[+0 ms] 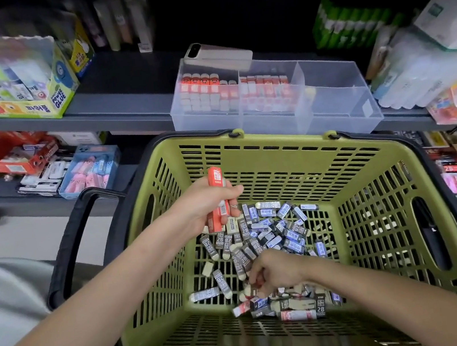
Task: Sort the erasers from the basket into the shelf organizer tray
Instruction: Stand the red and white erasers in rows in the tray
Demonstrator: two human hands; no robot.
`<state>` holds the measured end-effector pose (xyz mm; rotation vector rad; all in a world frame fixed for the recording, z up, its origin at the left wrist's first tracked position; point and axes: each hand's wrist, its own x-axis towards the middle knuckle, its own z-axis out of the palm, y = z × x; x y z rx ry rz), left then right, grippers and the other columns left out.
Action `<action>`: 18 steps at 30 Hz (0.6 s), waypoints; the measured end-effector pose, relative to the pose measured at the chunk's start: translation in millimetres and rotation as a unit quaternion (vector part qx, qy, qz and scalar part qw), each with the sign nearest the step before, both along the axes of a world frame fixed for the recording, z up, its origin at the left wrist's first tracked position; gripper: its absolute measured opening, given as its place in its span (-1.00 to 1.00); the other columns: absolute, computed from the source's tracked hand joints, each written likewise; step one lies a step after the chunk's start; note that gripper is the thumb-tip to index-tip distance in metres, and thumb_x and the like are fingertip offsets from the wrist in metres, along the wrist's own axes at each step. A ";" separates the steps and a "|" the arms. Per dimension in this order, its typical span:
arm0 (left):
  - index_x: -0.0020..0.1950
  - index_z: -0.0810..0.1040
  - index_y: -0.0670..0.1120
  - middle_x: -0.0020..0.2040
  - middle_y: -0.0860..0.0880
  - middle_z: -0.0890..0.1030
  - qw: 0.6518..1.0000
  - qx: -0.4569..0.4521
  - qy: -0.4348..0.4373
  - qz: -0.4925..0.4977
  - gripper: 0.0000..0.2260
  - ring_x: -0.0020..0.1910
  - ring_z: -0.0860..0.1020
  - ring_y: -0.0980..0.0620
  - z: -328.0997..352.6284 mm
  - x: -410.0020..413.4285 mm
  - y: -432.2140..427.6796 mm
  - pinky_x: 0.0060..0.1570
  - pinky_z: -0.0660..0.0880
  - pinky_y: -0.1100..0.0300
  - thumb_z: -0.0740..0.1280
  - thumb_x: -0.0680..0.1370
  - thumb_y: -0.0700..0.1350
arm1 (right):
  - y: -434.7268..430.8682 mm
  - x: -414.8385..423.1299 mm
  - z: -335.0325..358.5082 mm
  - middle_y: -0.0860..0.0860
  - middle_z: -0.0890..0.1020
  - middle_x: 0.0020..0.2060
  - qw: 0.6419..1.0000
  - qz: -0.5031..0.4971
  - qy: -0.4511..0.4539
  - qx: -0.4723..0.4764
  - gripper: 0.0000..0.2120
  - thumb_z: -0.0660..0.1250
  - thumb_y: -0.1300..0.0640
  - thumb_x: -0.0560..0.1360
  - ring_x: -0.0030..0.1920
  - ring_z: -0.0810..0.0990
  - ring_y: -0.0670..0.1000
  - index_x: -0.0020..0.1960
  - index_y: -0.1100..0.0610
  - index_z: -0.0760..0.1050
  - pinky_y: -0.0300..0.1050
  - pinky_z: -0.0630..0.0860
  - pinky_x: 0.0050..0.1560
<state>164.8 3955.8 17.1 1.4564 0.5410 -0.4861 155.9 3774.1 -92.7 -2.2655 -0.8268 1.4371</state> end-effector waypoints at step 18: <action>-0.15 0.41 -0.13 -0.35 -0.05 0.51 0.978 0.110 0.018 -0.176 -0.74 -0.43 0.47 0.04 -21.4 -10.0 -16.9 -0.56 0.36 0.27 0.44 0.46 -0.01 | -35.1 14.4 43.8 0.02 0.62 -0.34 0.881 -0.394 0.214 0.149 -0.75 0.45 0.11 0.32 -0.42 0.53 -0.10 -0.08 0.25 0.60 -0.27 0.49 -0.39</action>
